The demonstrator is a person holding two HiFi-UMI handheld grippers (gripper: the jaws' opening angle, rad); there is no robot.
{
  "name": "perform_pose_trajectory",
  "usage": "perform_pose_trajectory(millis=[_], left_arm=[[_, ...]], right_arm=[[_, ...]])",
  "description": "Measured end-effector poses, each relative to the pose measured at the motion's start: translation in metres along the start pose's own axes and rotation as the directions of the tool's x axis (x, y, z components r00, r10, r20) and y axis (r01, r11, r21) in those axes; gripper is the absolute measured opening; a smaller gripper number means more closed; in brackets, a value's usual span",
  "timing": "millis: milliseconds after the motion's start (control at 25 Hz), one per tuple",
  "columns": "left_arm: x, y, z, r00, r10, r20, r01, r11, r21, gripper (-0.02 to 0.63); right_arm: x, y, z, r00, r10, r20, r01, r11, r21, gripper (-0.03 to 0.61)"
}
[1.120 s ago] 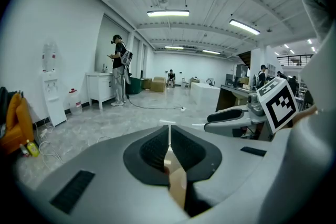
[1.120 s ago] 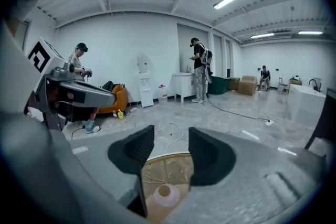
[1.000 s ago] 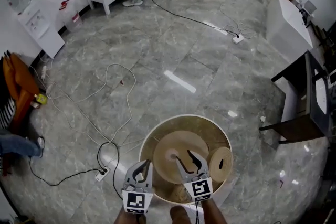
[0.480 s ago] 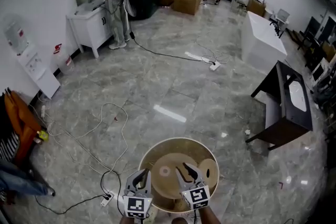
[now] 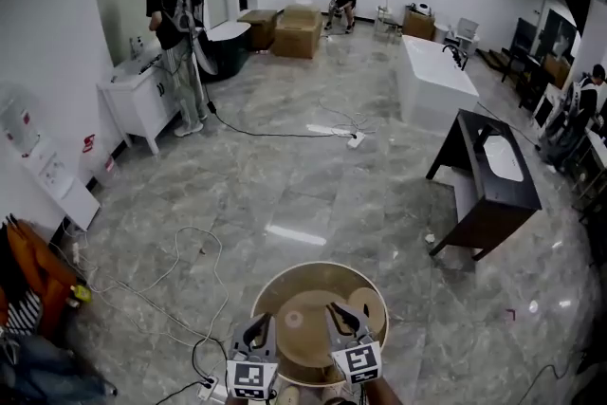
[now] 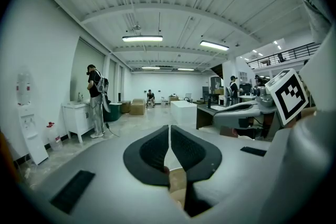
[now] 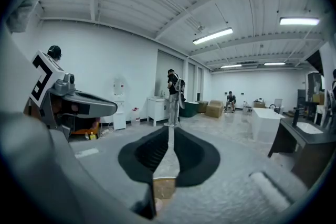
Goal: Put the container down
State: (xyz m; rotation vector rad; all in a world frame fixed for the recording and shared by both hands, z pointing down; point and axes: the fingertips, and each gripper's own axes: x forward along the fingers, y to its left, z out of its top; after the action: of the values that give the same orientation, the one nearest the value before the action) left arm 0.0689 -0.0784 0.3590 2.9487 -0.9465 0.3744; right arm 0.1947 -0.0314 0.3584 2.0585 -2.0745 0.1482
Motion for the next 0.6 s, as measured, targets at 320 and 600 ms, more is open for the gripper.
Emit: perform_pose_trajectory(millis=[320,600], left_arm=[[-0.039,-0.035,0.02,0.995,-0.094,0.039,0.092,0.995,0.045,0.029],[-0.077,-0.06,0.029,0.98,-0.187,0.074,0.181,0.98,0.084,0.029]], right_arm=[[-0.076,0.004,0.02,0.99,-0.131,0.043,0.132,0.991,-0.017,0.005],[-0.134,0.016,0.022,0.968,-0.244,0.052,0.245,0.97,-0.012,0.002]])
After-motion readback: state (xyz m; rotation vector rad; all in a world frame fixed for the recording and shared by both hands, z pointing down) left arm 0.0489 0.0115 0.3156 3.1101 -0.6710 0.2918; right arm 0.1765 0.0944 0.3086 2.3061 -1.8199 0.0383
